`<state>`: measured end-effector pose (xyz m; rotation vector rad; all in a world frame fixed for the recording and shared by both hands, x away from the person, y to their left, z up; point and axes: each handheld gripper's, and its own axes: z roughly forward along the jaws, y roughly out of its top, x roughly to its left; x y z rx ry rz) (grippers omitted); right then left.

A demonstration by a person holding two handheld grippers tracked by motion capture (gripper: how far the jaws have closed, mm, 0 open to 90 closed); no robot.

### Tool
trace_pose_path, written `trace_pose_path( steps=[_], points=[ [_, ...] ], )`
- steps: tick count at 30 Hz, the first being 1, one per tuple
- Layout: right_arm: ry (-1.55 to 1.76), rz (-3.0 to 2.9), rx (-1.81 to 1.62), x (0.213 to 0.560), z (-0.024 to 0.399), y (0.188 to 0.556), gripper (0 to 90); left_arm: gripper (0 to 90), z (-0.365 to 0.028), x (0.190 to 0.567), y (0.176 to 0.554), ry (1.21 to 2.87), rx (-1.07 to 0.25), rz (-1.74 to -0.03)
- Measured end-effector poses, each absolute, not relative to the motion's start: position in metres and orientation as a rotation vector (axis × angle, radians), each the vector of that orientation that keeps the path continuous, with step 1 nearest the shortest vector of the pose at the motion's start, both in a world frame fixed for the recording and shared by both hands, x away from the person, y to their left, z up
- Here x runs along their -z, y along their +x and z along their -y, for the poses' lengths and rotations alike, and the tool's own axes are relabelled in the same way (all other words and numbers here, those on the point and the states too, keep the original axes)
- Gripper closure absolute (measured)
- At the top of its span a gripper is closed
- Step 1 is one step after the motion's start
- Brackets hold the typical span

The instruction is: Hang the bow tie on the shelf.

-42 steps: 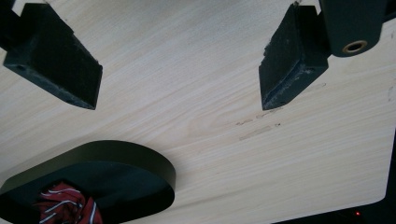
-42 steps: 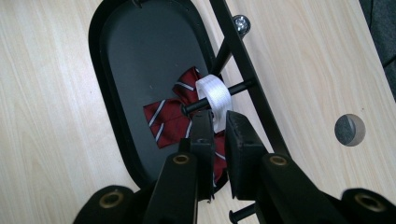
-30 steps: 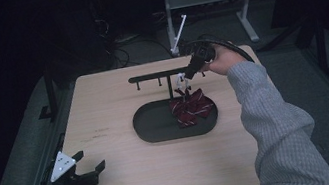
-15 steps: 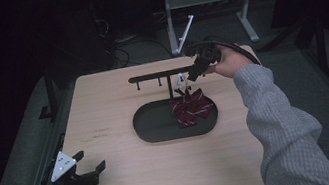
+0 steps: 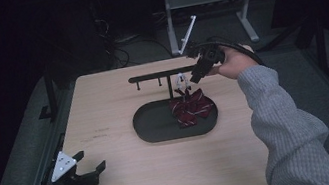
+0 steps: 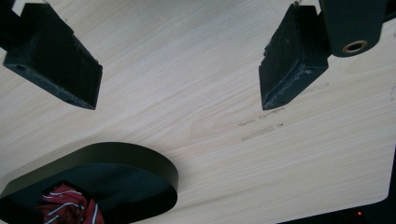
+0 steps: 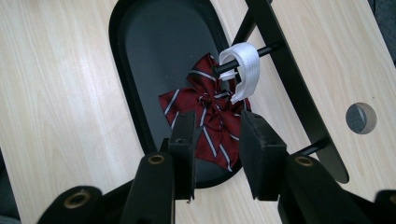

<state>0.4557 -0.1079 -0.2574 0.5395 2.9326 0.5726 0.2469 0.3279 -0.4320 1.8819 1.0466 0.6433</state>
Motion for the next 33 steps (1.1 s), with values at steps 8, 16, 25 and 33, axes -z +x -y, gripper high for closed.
trace_pose_path(
  steps=[8, 16, 25, 33],
  points=[
    [0.536, -2.935, -0.608, 0.263, 0.113, 0.451, 64.3, 13.1, -0.327, 0.432, 0.246, 1.88, -0.64, -1.05],
    [0.542, -2.935, -0.623, 0.268, 0.122, 0.445, 61.7, 13.1, -0.328, 0.432, 0.246, 1.883, -0.64, -1.052],
    [0.527, -2.934, -0.634, 0.276, 0.125, 0.432, 60.4, 13.1, -0.327, 0.432, 0.246, 1.882, -0.642, -1.05],
    [0.515, -2.94, -0.642, 0.286, 0.13, 0.424, 57.9, 13.1, -0.327, 0.432, 0.246, 1.885, -0.641, -1.049]
  ],
)
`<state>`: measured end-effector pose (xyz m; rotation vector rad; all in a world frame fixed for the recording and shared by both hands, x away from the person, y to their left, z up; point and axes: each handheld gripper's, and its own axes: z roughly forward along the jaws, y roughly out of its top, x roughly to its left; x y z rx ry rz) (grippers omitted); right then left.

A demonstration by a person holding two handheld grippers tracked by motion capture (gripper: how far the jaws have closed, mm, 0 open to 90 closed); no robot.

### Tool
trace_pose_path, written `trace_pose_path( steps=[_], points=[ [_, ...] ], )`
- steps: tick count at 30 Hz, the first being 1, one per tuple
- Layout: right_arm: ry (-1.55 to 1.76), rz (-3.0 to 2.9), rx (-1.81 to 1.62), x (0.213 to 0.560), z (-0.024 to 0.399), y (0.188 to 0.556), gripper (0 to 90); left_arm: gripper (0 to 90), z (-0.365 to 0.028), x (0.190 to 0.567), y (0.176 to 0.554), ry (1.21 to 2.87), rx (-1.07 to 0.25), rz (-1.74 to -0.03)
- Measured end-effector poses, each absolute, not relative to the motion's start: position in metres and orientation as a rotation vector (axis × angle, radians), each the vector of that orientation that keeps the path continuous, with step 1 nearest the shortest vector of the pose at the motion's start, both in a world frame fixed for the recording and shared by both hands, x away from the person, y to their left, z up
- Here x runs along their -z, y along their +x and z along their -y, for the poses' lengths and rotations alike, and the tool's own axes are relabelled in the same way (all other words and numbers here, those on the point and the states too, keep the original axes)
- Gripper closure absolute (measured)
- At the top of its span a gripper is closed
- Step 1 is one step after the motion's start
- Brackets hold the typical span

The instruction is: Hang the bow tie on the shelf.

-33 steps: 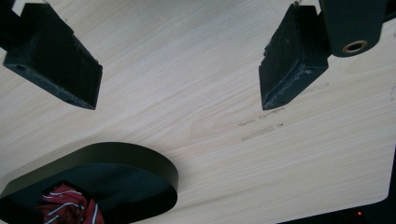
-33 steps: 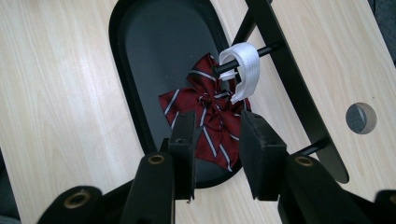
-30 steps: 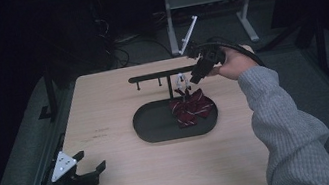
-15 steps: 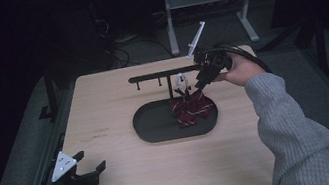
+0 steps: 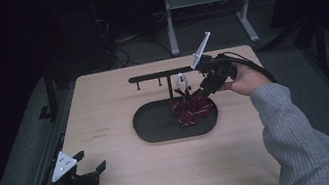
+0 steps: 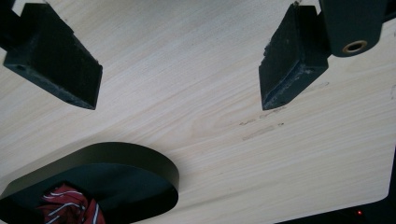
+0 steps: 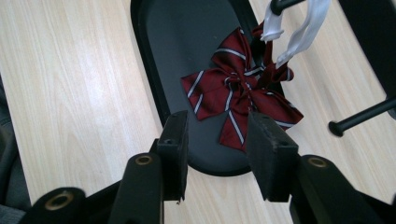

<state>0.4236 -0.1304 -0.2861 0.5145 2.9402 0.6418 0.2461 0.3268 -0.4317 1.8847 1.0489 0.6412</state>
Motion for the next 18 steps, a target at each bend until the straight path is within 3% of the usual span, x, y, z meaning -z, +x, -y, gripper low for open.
trace_pose_path(
  steps=[18],
  points=[
    [0.566, -2.924, -0.67, 0.305, 0.149, 0.405, 53.3, 13.1, -0.325, 0.432, 0.246, 1.895, -0.64, -1.045]
  ],
)
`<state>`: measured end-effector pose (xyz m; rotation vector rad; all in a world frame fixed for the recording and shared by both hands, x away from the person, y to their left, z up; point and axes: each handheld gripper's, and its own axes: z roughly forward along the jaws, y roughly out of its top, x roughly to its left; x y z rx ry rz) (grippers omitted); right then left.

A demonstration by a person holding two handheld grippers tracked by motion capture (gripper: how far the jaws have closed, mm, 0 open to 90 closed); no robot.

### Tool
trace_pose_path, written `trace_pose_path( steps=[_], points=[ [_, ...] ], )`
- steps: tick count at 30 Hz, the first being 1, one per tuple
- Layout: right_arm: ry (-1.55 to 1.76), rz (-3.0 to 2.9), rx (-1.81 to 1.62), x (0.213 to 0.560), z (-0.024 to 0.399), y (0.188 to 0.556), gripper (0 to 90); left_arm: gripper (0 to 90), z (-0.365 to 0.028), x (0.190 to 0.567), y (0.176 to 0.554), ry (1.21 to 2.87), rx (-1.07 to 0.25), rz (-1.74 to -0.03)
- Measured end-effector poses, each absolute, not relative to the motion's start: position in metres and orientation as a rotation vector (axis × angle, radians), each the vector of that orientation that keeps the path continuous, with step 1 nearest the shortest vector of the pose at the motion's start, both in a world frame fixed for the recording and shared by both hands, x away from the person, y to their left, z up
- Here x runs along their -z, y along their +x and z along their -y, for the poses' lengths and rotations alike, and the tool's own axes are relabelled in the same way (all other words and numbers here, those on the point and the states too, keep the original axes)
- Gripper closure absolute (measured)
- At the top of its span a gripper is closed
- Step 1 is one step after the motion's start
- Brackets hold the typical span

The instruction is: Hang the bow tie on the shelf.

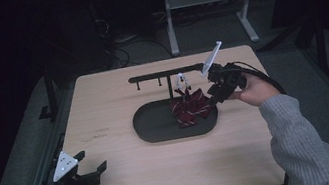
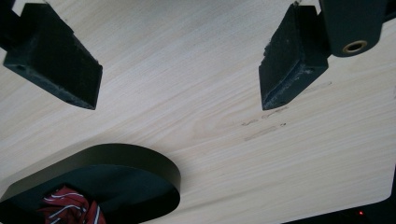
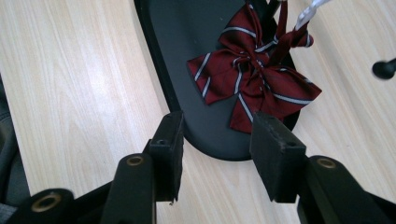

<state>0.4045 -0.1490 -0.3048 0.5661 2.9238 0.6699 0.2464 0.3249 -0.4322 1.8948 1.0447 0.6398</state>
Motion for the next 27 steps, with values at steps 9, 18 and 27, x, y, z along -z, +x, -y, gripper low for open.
trace_pose_path(
  steps=[9, 18, 27],
  points=[
    [0.603, -2.915, -0.682, 0.316, 0.156, 0.399, 49.0, 13.1, -0.324, 0.432, 0.247, 1.905, -0.639, -1.039],
    [0.641, -2.909, -0.686, 0.324, 0.162, 0.394, 46.1, 13.1, -0.324, 0.432, 0.246, 1.903, -0.641, -1.039],
    [0.677, -2.906, -0.707, 0.334, 0.171, 0.388, 44.4, 13.1, -0.325, 0.432, 0.246, 1.904, -0.641, -1.043]
  ],
)
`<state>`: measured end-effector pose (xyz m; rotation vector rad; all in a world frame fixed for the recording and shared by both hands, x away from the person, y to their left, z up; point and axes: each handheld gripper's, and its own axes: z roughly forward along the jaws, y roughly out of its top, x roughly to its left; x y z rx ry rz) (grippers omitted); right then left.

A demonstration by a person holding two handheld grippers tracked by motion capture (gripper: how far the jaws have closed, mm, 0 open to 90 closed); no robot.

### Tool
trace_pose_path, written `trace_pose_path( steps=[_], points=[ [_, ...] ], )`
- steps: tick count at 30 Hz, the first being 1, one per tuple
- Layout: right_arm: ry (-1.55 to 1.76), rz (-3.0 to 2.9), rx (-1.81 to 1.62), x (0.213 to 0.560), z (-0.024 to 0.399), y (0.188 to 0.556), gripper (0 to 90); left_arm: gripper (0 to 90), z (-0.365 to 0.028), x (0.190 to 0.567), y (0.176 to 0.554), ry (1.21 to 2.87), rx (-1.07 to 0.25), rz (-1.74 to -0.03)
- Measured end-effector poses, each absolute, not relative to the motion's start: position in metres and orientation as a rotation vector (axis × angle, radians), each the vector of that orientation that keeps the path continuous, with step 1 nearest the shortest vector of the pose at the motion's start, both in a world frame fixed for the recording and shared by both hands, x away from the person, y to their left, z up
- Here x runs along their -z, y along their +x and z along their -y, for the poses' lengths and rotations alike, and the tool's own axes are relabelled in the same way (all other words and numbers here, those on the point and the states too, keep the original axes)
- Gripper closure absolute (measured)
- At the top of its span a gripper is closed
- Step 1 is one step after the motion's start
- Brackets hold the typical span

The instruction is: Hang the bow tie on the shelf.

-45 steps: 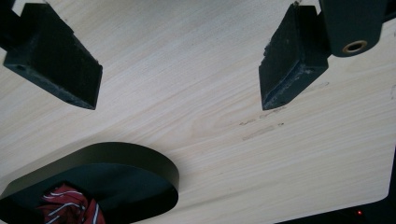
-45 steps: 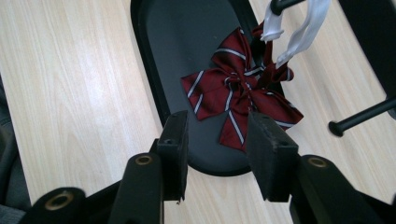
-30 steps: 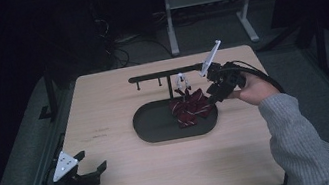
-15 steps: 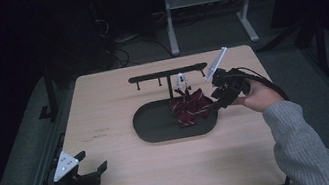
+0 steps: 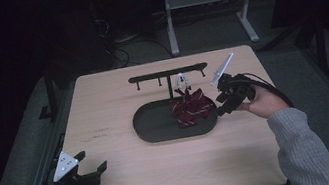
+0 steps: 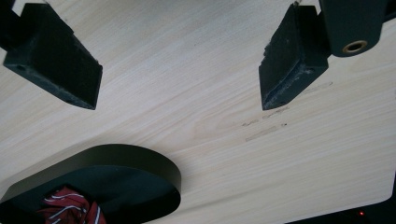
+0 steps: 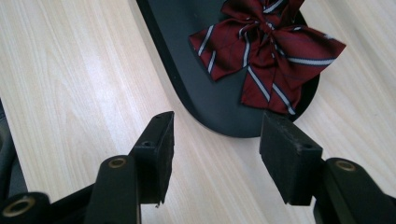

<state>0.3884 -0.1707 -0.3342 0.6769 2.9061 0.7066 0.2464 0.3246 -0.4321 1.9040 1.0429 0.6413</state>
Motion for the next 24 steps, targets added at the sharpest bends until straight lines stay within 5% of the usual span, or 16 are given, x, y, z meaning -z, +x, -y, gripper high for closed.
trace_pose_path(
  steps=[24],
  points=[
    [0.752, -2.883, -0.727, 0.359, 0.193, 0.364, 39.1, 13.1, -0.322, 0.433, 0.246, 1.913, -0.637, -1.039]
  ],
)
